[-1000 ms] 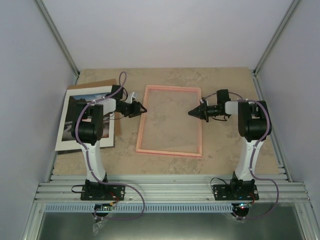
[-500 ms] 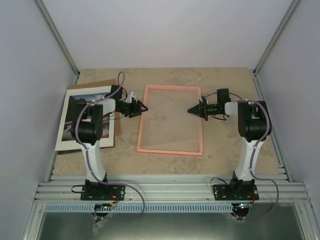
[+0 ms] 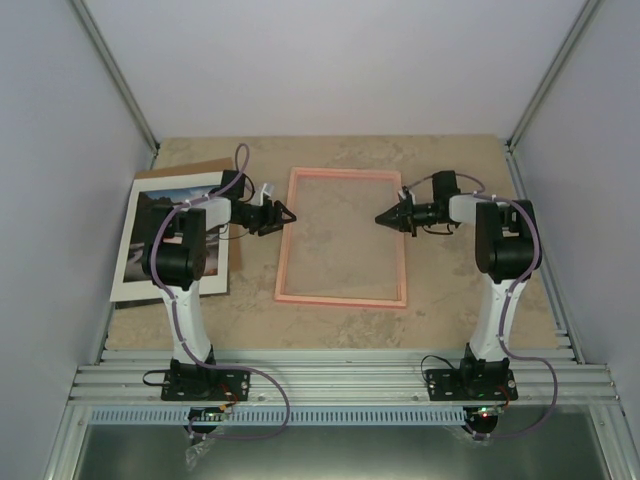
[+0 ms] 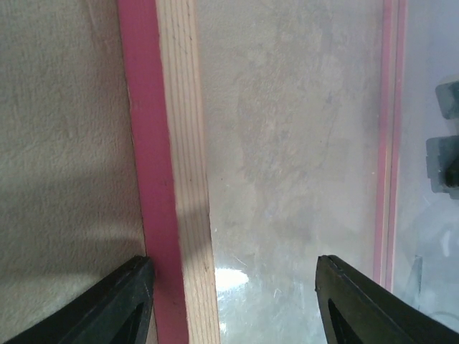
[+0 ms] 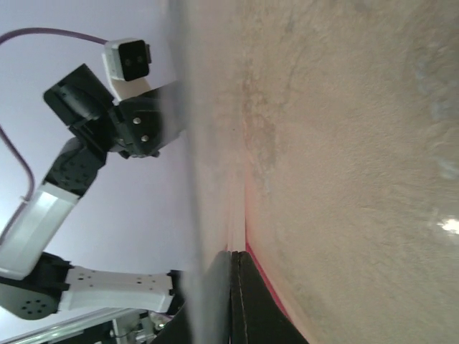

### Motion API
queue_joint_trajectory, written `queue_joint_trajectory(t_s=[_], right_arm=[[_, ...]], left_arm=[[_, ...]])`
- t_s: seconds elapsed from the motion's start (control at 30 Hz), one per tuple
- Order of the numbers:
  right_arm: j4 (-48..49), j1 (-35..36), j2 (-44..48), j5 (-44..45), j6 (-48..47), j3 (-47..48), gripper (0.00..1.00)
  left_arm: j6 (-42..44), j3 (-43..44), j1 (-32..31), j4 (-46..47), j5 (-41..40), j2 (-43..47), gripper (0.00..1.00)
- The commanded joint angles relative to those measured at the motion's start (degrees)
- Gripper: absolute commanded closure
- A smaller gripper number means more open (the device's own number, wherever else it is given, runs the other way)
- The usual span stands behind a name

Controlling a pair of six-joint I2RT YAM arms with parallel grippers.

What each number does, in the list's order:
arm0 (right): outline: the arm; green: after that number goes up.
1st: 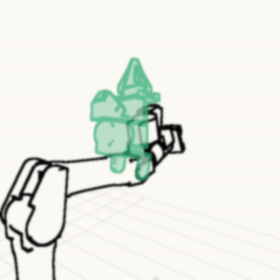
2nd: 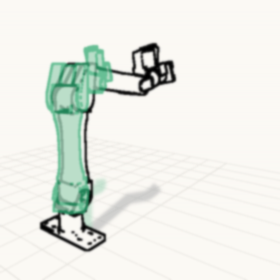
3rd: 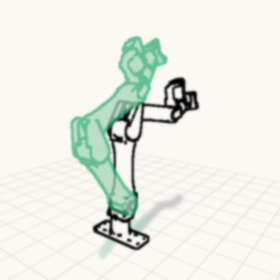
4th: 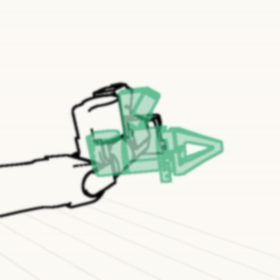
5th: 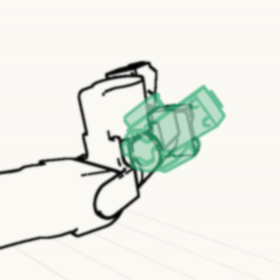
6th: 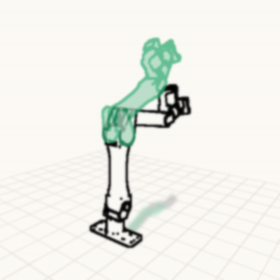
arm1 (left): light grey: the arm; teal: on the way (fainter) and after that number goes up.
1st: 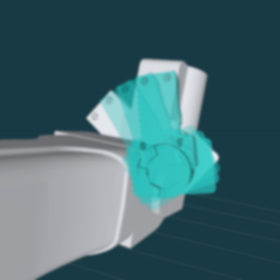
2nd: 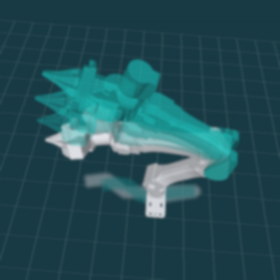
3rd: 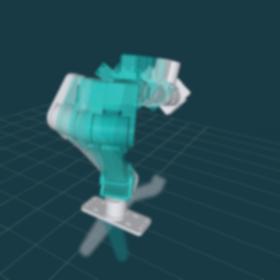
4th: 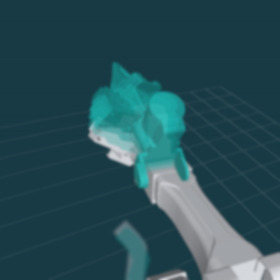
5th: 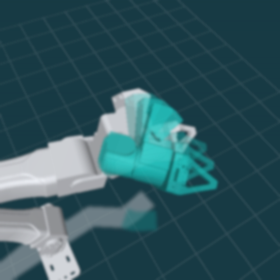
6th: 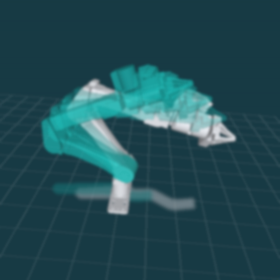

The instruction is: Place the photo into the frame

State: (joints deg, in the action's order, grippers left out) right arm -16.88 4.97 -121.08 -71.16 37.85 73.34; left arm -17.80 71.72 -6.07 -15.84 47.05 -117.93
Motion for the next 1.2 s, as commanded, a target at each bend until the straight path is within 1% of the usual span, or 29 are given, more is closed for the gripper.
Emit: queue_joint_trajectory(t_s=[0.0, 0.13, 0.33, 0.37, 0.53, 0.63, 0.7, 0.77, 0.87, 0.9, 1.0, 1.03, 1.07, 1.17], right_arm=[[-4.8, -0.01, -1.4, 3.89, -8.11, 0.96, 0.99], [-4.92, 0.04, -1.38, 6.91, -11.99, 1.26, 1.0], [-6.25, 0.17, -2.07, 9.27, -13.64, 1.91, 0.99], [-6.88, 0.24, -1.98, 10.22, -13.98, 2.19, 0.97], [-11.35, 0.89, -1.82, 13.4, -15.26, 4.82, 0.69], [-12.98, 1.25, -1.48, 15.06, -15.44, 6.04, 0.59], [-14.1, 1.52, -1.21, 16.33, -15.92, 6.98, 0.55], [-15.33, 1.7, -0.82, 18.13, -16.24, 7.97, 0.4], [-17.62, 1.84, -0.19, 21.06, -17.15, 9.73, 0.28], [-18.64, 1.84, 0.06, 22.44, -17.72, 10.39, 0.22], [-20.93, 1.8, 1.27, 26.21, -19.51, 12.1, 0.18], [-21.38, 1.8, 1.81, 27.47, -20.06, 12.5, 0.13], [-21.78, 1.8, 2.2, 28.68, -20.67, 12.84, 0.11], [-23.5, 1.8, 2.96, 32.41, -23.17, 14.19, 0.09]], left_arm=[[0.75, -0.44, 0.09, 0.28, 0.25, -1.01, 0.36], [1.19, -0.57, 0.1, -0.07, -0.18, -0.9, 0.36], [1.3, -0.69, 0.06, -0.15, -0.37, -0.99, 0.36], [1.27, -0.69, 0.12, -0.16, -0.33, -0.99, 0.36], [1.28, -0.42, 0.04, -0.17, -0.34, -1.23, 0.36], [1.19, -0.29, 0.11, -0.18, -0.38, -1.25, 0.36], [1.27, -0.27, 0.09, -0.25, -0.39, -1.25, 0.36], [1.36, -0.32, 0.07, -0.25, -0.52, -1.17, 0.36], [1.43, -0.23, 0.11, -0.4, -0.54, -1.12, 0.36], [1.51, -0.11, 0.09, -0.49, -0.66, -1.08, 0.36], [1.87, 0.17, 0.5, -0.88, -0.88, -1.01, 0.36], [2.17, 0.35, 0.71, -1.12, -1.03, -0.99, 0.36], [2.68, 0.6, 0.9, -1.55, -1.23, -0.94, 0.36], [4.68, 1.61, 1.27, -3.03, -2.15, -0.38, 0.36]])
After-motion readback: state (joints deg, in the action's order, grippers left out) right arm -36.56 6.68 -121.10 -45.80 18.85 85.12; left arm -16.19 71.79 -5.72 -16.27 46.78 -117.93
